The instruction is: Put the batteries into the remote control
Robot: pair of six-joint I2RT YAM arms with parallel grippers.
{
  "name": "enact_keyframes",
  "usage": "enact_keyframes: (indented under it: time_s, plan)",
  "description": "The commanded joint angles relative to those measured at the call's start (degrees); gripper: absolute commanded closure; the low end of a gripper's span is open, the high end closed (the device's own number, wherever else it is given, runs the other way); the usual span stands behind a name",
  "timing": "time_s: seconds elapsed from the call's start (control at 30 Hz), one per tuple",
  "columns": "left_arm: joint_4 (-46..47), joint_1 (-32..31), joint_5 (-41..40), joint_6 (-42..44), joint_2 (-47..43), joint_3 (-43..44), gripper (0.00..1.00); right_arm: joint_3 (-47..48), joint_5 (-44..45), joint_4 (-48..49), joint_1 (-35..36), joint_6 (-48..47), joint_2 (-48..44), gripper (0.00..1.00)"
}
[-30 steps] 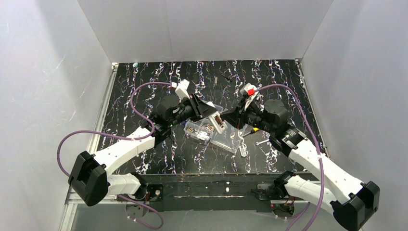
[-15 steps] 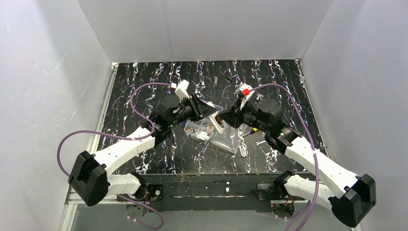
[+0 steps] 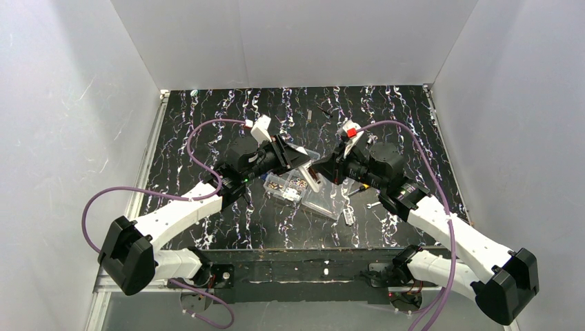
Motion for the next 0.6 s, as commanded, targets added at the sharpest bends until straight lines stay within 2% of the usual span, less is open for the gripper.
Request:
enact_keyframes:
  time_s: [0.0,0.27,0.57]
  plan:
    - [4.06,-0.43,0.99,-0.9,-1.11,0.67,1.0,-0.55,-1.15,1.66,-0.04,0.32,-0.3,0.99]
    - [4.28,-0.36,0.48,-1.27,-0.96,0.62,1.0,-1.06,-1.12,0.99,-0.04,-0.55,-0.62,0.99]
    - [5.27,-0.44,0.03,-2.32,-0.92,0.4,1.0,-1.59,-2.64,-4.92,-0.04,-9.97,-1.83,0.98]
